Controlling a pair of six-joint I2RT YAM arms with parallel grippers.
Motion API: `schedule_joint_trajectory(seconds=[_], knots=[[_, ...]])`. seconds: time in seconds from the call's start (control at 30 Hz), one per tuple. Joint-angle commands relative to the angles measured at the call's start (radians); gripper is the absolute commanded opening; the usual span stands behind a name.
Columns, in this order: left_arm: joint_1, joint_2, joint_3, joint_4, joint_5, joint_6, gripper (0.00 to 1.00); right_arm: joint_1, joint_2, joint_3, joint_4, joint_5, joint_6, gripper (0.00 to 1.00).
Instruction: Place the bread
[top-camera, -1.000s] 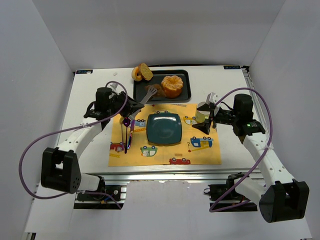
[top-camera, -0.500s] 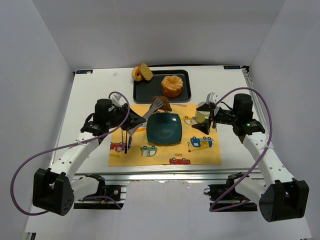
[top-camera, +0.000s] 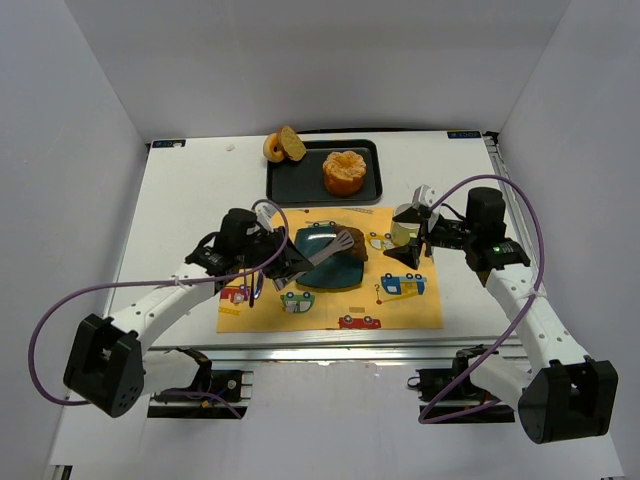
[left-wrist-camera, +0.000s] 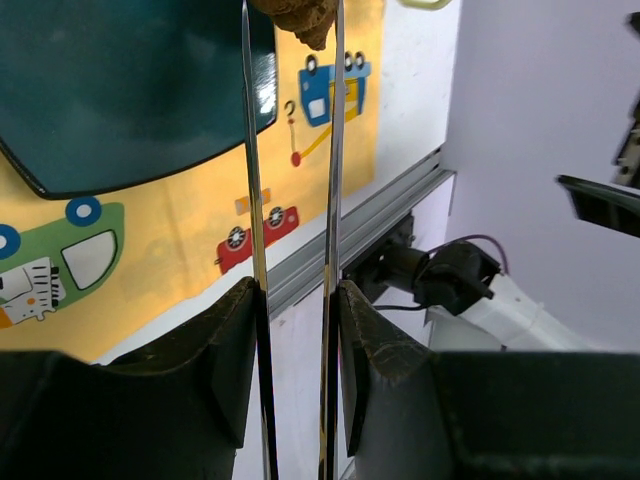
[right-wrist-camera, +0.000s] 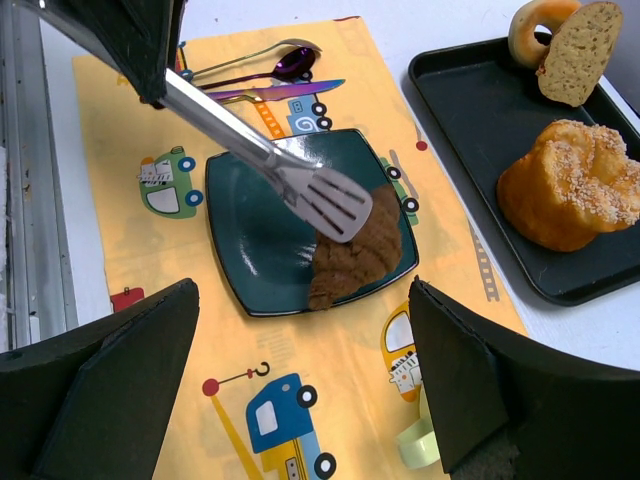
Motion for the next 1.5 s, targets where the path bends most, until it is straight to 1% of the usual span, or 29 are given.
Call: schedule_joint_trajectory(seconds=[0.0,0.13,0.27,0.6,0.63,0.7,0.77,0.8,0.9,1.1,1.33,1.47], knots=[[-0.025,0.018,0.023,0.01,-0.012,0.033,0.0,-0.005,-0.02,0.032,-0.01,-0.002,-0.007,0.89],[-0.048,0.063,0.051,-0.027,-0.018,0.071,0.0,-0.005,-0.034,0.013,-0.005,-0.002,0.0,0.89],[-0.048,0.089,0.075,-0.073,-0.033,0.102,0.0,-0.005,-0.04,0.004,0.0,0.003,0.001,0.89],[-0.048,0.058,0.091,-0.125,-0.088,0.101,0.01,-0.005,-0.042,-0.002,0.0,-0.003,0.001,0.89],[-0.048,0.055,0.089,-0.13,-0.099,0.101,0.03,-0.005,-0.043,-0.003,0.0,-0.003,0.001,0.89],[-0.048,0.054,0.085,-0.139,-0.107,0.099,0.12,-0.005,-0.043,-0.007,0.0,-0.006,0.001,0.89],[-0.048,0.048,0.086,-0.148,-0.12,0.099,0.22,-0.005,-0.046,-0.01,0.0,-0.008,0.001,0.89],[-0.048,0.046,0.088,-0.151,-0.123,0.099,0.31,-0.005,-0.048,-0.01,0.0,-0.01,0.003,0.89],[-0.048,0.032,0.101,-0.17,-0.143,0.104,0.44,-0.005,-0.048,-0.011,0.0,-0.01,0.004,0.89],[-0.048,0.015,0.114,-0.182,-0.15,0.104,0.52,-0.005,-0.053,-0.011,0.001,-0.013,0.003,0.89],[-0.048,0.011,0.121,-0.188,-0.148,0.104,0.56,-0.005,-0.057,-0.014,-0.002,-0.013,0.001,0.89],[-0.048,0.008,0.131,-0.205,-0.163,0.108,0.56,-0.005,-0.057,-0.013,-0.003,-0.013,0.001,0.89]])
